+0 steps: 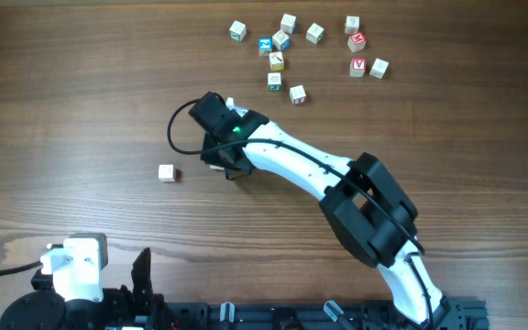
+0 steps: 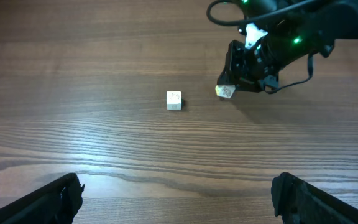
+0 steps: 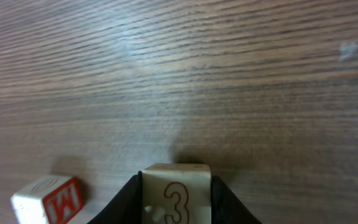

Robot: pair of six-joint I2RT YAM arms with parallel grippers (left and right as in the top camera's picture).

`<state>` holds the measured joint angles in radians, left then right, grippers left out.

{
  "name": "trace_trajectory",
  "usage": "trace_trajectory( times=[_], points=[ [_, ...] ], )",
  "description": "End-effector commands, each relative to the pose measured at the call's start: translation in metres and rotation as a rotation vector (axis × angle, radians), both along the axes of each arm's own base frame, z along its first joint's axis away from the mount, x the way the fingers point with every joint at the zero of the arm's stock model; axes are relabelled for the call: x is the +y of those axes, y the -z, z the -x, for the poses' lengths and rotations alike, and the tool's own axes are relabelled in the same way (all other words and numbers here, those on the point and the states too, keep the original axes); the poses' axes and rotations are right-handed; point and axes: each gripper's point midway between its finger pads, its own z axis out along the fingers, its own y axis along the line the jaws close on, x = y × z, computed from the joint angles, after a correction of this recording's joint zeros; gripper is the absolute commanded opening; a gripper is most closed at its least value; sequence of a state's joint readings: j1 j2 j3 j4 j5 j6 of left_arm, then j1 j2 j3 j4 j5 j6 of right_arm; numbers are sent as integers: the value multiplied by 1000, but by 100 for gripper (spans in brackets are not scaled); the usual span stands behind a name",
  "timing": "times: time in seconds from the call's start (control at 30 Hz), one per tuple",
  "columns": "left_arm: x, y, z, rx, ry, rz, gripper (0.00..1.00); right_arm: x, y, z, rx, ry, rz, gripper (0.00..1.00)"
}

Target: Form a tower

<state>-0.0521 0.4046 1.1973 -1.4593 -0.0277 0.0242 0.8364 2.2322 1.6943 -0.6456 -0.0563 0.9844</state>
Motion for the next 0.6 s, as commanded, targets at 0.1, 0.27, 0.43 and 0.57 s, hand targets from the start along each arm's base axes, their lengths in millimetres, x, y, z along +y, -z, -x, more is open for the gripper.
trace_trajectory(
  times=[0.1,0.27,0.43,0.57],
  points=[
    [-2,-1,1,-6,2,17,100,0,26,5,20,23,38,40],
    [-2,-1,1,-6,2,17,100,7,21,7,28,-18,4,71],
    [-2,-1,1,-6,2,17,100,0,-45,-27,-83,-39,-47,99],
    [-2,-1,1,-6,2,17,100,-38,-130,-88,-314,-135,-76,99]
  ],
)
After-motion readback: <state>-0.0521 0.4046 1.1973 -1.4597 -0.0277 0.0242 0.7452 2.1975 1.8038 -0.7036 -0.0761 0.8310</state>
